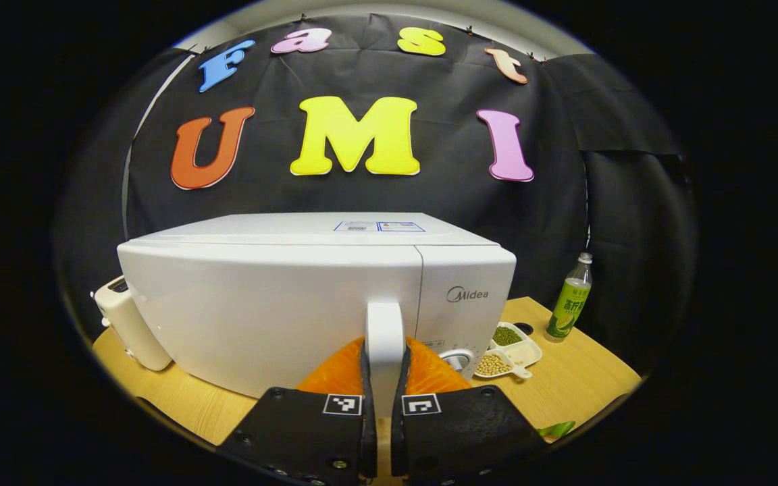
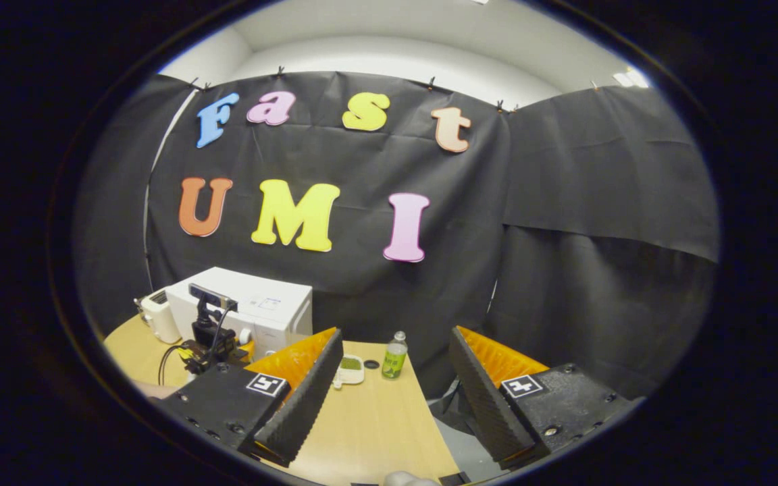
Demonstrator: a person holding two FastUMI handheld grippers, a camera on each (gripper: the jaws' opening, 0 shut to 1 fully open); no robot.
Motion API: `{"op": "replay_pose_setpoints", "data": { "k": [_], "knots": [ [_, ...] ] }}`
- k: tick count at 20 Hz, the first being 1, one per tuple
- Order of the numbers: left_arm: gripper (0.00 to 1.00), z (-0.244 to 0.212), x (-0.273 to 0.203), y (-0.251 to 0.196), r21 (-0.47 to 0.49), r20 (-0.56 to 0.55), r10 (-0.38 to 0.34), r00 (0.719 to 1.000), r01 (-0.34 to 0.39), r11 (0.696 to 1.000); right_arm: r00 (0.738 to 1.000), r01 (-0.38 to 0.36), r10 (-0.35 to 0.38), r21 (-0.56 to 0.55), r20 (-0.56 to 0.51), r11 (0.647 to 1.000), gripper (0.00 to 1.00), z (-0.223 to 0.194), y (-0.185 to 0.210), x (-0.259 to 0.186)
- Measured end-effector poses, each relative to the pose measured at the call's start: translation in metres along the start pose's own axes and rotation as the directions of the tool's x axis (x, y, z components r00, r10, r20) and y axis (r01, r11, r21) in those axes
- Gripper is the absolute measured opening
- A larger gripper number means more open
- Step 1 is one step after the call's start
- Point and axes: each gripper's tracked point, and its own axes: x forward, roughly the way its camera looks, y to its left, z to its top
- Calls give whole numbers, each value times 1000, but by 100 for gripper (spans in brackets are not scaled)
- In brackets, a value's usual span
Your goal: Open the microwave oven with the left hand, put the food in, and close the microwave oven.
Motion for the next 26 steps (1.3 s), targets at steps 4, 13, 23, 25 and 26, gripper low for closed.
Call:
{"op": "replay_pose_setpoints", "data": {
  "k": [4, 13, 23, 25, 26],
  "knots": [
    [5, 0, -1, 0, 13, -11, -26, 1000, 26, 1000, 1000, -22, 22, -1, 5, 1000, 96, 4, 7, -1],
    [5, -20, -77, 12, 30, -10, -74, 997, 74, 997, 996, -89, 89, -12, -7, 996, 100, -5, 32, 2],
    [41, -19, -131, 51, 115, -1, -6, 1000, 6, 993, 981, -193, 193, 12, 9, 981, 96, -6, 65, -6],
    [73, -16, -138, 66, 137, 3, 28, 1000, -28, 990, 979, -204, 204, 26, 10, 979, 96, -6, 67, -9],
    [89, -17, -143, 66, 130, -10, 20, 1000, -18, 991, 978, -209, 209, 33, 9, 977, 96, -8, 69, -10]
  ]
}}
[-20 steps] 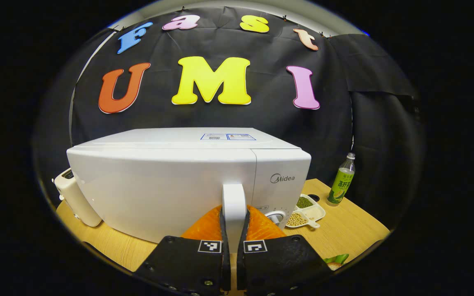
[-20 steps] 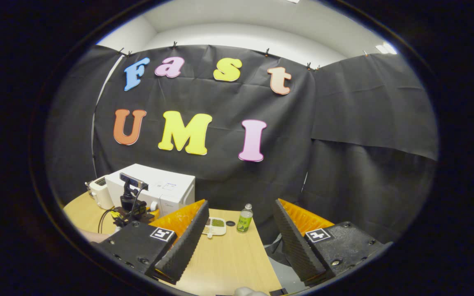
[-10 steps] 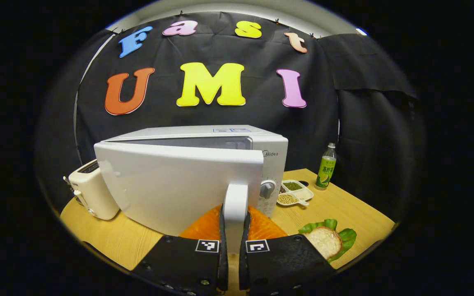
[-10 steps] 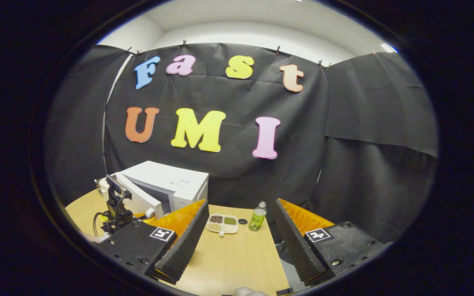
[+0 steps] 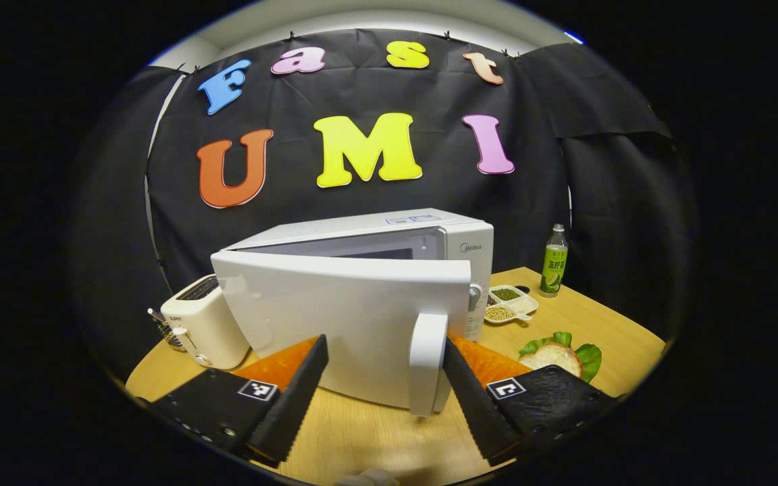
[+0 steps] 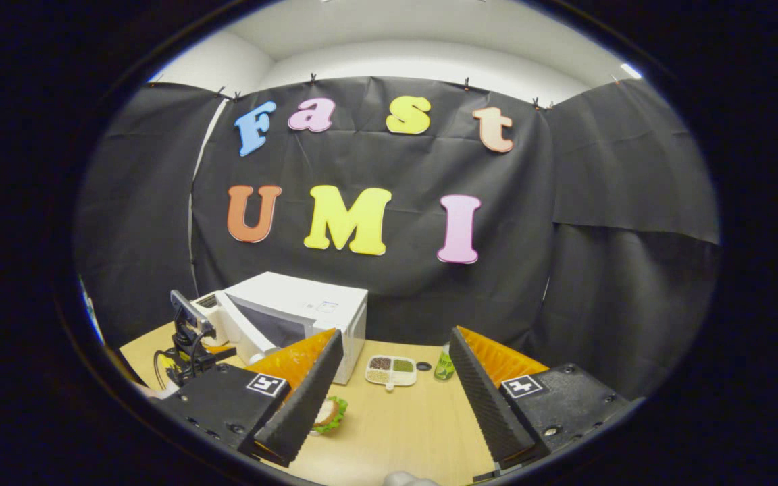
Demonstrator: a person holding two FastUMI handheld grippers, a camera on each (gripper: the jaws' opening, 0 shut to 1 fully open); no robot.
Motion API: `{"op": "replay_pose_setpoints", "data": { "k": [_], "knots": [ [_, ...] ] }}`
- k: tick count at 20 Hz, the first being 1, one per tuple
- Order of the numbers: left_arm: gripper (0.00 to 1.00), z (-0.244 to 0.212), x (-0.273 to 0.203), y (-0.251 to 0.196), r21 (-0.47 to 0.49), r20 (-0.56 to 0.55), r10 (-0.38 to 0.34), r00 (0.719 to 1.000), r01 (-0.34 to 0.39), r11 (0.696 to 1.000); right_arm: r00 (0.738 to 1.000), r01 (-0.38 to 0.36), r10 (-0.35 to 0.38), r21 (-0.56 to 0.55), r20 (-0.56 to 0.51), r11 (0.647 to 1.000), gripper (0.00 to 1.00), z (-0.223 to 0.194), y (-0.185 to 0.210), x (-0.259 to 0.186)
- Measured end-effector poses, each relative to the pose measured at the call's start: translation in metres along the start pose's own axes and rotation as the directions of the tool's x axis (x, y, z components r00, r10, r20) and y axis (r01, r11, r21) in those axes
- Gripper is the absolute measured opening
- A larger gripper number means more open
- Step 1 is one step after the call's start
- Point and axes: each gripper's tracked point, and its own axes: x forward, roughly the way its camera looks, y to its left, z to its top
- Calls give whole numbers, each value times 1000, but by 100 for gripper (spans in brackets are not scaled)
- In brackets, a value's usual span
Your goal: Open the microwave oven with the left hand, put the food in, and close the microwave oven.
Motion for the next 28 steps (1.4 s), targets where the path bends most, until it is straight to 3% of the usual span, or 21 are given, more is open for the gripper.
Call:
{"op": "replay_pose_setpoints", "data": {
  "k": [1, 2, 8, 11, 16, 17, 24, 28],
  "knots": [
    [90, -3, -3, 2, -5, -9, 0, 1000, 0, 1000, 1000, -4, 4, 5, -3, 1000, 100, -2, 2, -1],
    [96, -5, -10, 5, -6, -12, 5, 1000, -5, 1000, 1000, -8, 8, 5, -6, 1000, 96, -5, 3, -1],
    [95, -19, -55, 35, -29, -39, 48, 998, -49, 998, 998, -55, 56, 5, -30, 998, 100, -20, 26, -5],
    [95, -27, -82, 59, -15, -42, 94, 995, -94, 995, 994, -91, 92, 18, -56, 996, 96, -34, 44, -5],
    [95, -43, -123, 103, -33, -69, 180, 981, -182, 983, 985, -153, 154, 18, -79, 988, 100, -45, 76, -1],
    [95, -45, -131, 112, -31, -72, 199, 977, -202, 979, 983, -163, 164, 14, -79, 986, 96, -46, 81, -1],
    [95, -59, -173, 183, -30, -98, 332, 938, -336, 941, 974, -209, 208, 6, -94, 978, 100, -58, 107, 10],
    [96, -56, -195, 223, -17, -97, 406, 909, -409, 912, 971, -210, 210, 14, -117, 978, 96, -73, 106, 19]
  ]
}}
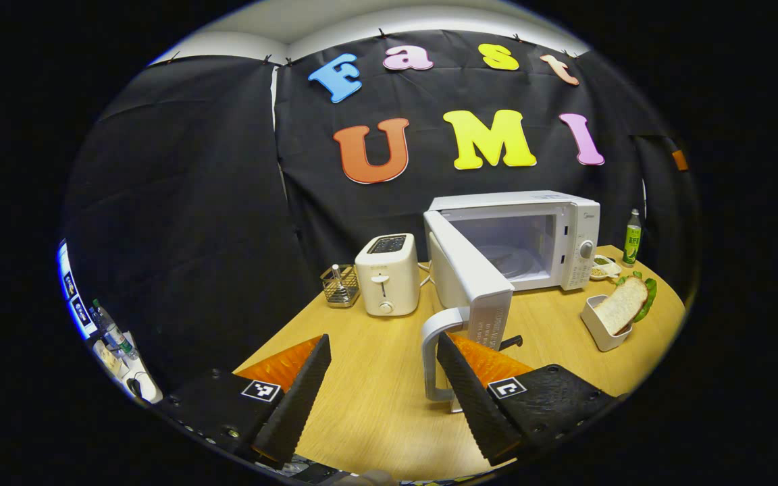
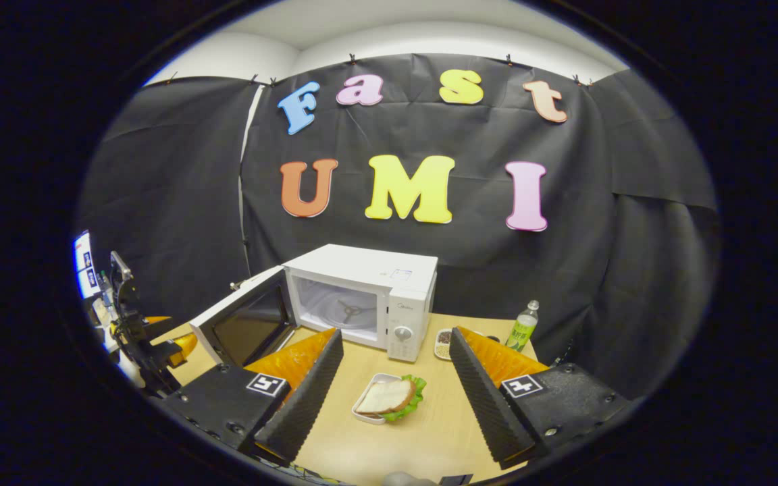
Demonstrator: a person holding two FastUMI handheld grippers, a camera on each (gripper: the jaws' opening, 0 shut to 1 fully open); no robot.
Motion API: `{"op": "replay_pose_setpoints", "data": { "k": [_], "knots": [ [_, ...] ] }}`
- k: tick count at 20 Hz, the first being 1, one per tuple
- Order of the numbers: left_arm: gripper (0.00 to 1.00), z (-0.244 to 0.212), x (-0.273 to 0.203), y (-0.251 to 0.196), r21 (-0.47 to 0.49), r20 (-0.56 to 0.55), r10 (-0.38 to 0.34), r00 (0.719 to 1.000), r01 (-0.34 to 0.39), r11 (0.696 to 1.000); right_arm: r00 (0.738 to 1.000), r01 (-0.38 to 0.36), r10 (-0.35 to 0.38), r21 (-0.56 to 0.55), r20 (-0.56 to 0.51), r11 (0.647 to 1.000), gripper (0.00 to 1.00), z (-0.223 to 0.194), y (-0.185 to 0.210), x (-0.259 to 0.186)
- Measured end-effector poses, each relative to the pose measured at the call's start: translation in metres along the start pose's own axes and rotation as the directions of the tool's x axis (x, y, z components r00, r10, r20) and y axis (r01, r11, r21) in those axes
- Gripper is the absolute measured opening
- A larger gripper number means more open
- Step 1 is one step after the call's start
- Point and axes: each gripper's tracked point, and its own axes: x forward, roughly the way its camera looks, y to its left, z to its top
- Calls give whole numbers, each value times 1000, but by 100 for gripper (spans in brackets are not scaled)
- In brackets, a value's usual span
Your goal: Open the microwave oven with the left hand, put the food in, and close the microwave oven.
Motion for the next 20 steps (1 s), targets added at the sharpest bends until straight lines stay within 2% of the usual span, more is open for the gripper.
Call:
{"op": "replay_pose_setpoints", "data": {
  "k": [5, 6, 7, 8, 10, 11, 13, 14, 15, 16, 20],
  "knots": [
    [95, 5, -18, 20, 8, 7, 47, 999, -47, 999, 998, -7, 10, 54, -55, 999, 96, -28, -20, 22],
    [96, 6, -23, 17, 1, 7, 40, 999, -40, 999, 997, -6, 12, 75, -80, 997, 96, -40, -26, 28],
    [95, 9, -26, 13, -4, 8, 37, 999, -37, 999, 995, -8, 18, 98, -99, 995, 100, -50, -32, 36],
    [95, 11, -30, 9, -7, 10, 33, 999, -32, 999, 992, -4, 18, 112, -125, 994, 96, -62, -39, 44],
    [95, 18, -37, -2, -11, 15, 23, 1000, -23, 1000, 982, -13, 41, 146, -186, 989, 100, -89, -47, 64],
    [95, 24, -41, -10, -15, 17, 17, 1000, -17, 1000, 974, -23, 60, 172, -217, 985, 93, -102, -49, 75],
    [95, 32, -47, -23, -18, 22, 8, 1000, -8, 1000, 953, -61, 128, 240, -275, 969, 89, -128, -47, 93],
    [95, 37, -51, -31, -17, 21, 9, 1000, -9, 1000, 937, -79, 165, 275, -307, 958, 99, -141, -44, 101],
    [95, 43, -54, -37, -14, 23, 10, 1000, -10, 1000, 919, -94, 202, 312, -337, 946, 99, -154, -41, 110],
    [95, 48, -57, -44, -14, 22, 13, 1000, -12, 1000, 902, -101, 234, 348, -364, 932, 87, -168, -40, 119],
    [95, 69, -67, -66, 1, 22, 40, 999, -40, 999, 826, -125, 350, 462, -442, 878, 84, -204, -39, 149]
  ]
}}
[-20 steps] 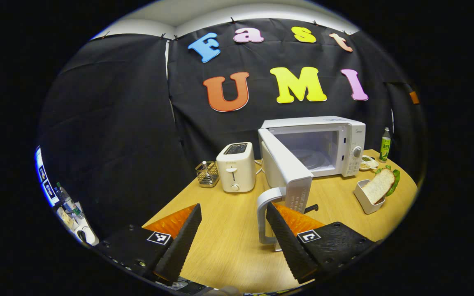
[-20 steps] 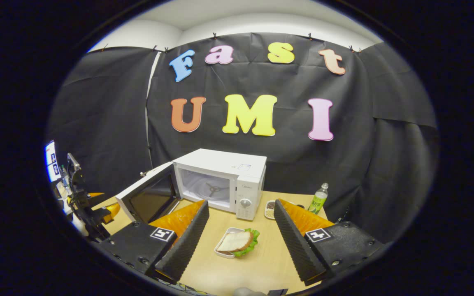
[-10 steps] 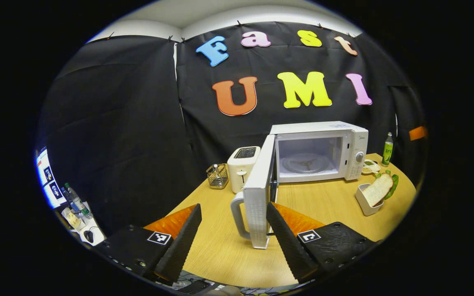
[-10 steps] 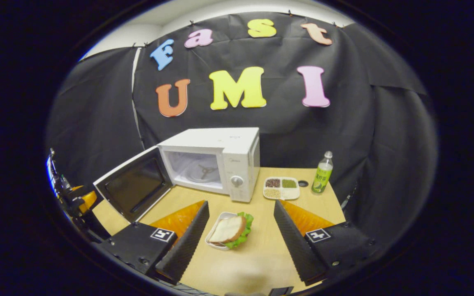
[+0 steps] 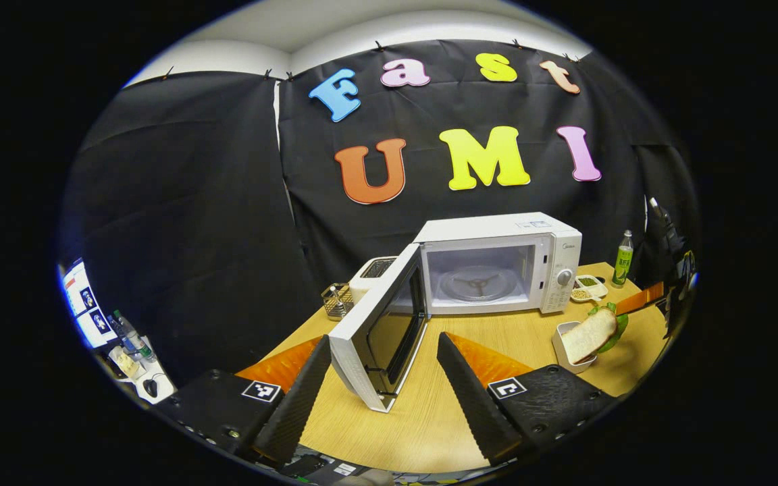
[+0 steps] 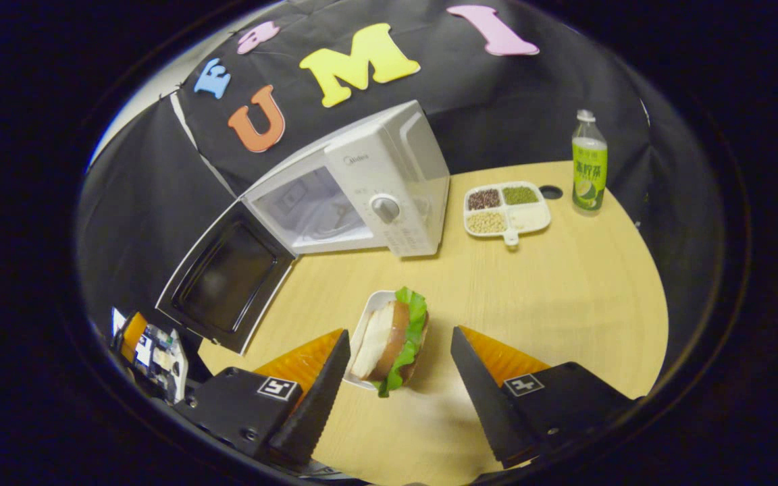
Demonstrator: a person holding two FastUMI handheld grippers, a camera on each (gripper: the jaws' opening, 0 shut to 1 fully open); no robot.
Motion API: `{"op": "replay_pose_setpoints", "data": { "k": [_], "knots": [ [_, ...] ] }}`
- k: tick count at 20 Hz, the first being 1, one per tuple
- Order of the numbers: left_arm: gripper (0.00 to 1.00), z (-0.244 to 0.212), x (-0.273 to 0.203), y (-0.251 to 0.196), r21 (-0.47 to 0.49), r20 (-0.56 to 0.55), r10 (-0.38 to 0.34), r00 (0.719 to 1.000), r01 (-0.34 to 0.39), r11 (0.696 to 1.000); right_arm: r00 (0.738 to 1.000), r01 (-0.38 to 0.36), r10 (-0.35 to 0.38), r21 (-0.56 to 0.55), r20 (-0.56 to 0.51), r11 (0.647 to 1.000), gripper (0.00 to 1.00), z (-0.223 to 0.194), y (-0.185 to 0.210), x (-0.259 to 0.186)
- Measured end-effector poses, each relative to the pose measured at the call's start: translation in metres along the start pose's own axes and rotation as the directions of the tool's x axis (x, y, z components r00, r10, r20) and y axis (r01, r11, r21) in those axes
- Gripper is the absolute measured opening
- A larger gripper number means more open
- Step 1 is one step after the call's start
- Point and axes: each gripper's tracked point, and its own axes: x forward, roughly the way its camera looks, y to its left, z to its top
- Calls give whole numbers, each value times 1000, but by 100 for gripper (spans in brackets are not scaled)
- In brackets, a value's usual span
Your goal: Open the microwave oven with the left hand, put the food in, and close the microwave oven.
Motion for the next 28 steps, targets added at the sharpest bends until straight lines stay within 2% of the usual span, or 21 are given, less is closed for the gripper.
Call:
{"op": "replay_pose_setpoints", "data": {
  "k": [1, 2, 4, 7, 8, 9, 10, 11, 12, 13, 14, 15, 17, 18, 19, 20, 23, 24, 25, 28],
  "knots": [
    [95, 6, -3, -5, 2, 3, 10, 1000, -10, 1000, 999, -24, 25, 27, -31, 999, 93, -2, -1, 8],
    [95, 11, -5, -10, 0, 6, 20, 1000, -20, 1000, 996, -61, 65, 72, -61, 996, 81, -4, 1, 14],
    [95, 19, -8, -16, 0, 7, 42, 999, -42, 999, 983, -98, 117, 143, -138, 985, 77, -11, 0, 25],
    [95, 23, -11, -25, 3, -2, 59, 998, -59, 998, 967, -127, 175, 247, -185, 961, 64, -10, 3, 34],
    [95, 24, -12, -27, 7, -5, 59, 998, -59, 998, 960, -135, 195, 278, -200, 951, 72, -10, 5, 36],
    [95, 26, -12, -28, 13, -2, 56, 998, -56, 998, 952, -145, 219, 314, -215, 938, 49, -11, 9, 37],
    [95, 28, -11, -29, 17, -4, 51, 999, -51, 999, 947, -142, 230, 348, -224, 926, 43, -10, 12, 37],
    [95, 29, -9, -30, 20, 2, 44, 999, -44, 999, 948, -130, 224, 366, -228, 921, 45, -7, 11, 38],
    [95, 30, -7, -30, 20, 5, 35, 999, -35, 999, 949, -119, 215, 368, -231, 922, 32, -8, 10, 40],
    [95, 31, -5, -30, 18, 8, 23, 1000, -24, 1000, 951, -110, 205, 367, -231, 924, 42, -7, 11, 39],
    [95, 32, -2, -30, 17, 13, 11, 1000, -11, 1000, 953, -105, 198, 362, -228, 926, 33, -6, 13, 37],
    [95, 33, 0, -30, 18, 20, -5, 1000, 5, 1000, 957, -99, 188, 361, -220, 927, 31, -4, 17, 34],
    [95, 35, 5, -27, 18, 35, -37, 999, 37, 999, 967, -91, 168, 358, -190, 929, 29, 5, 27, 27],
    [95, 36, 9, -26, 27, 37, -54, 998, 53, 998, 972, -93, 161, 348, -171, 933, 37, 11, 33, 23],
    [95, 37, 10, -25, 43, 51, -74, 996, 72, 996, 976, -100, 160, 350, -145, 931, 37, 18, 43, 18],
    [95, 40, 10, -25, 55, 62, -99, 993, 95, 994, 980, -108, 160, 357, -121, 928, 28, 24, 54, 15],
    [95, 41, 17, -29, 61, 74, -171, 983, 166, 984, 985, -148, 169, 393, -21, 908, 26, 46, 94, 15],
    [95, 42, 19, -29, 55, 74, -189, 979, 185, 981, 984, -172, 179, 405, 22, 898, 33, 55, 109, 16],
    [95, 41, 20, -27, 49, 76, -205, 976, 201, 978, 981, -192, 181, 418, 66, 888, 25, 66, 124, 21],
    [95, 42, 24, -21, 31, 66, -248, 967, 246, 969, 955, -275, 186, 465, 229, 842, 23, 99, 165, 45]
  ]
}}
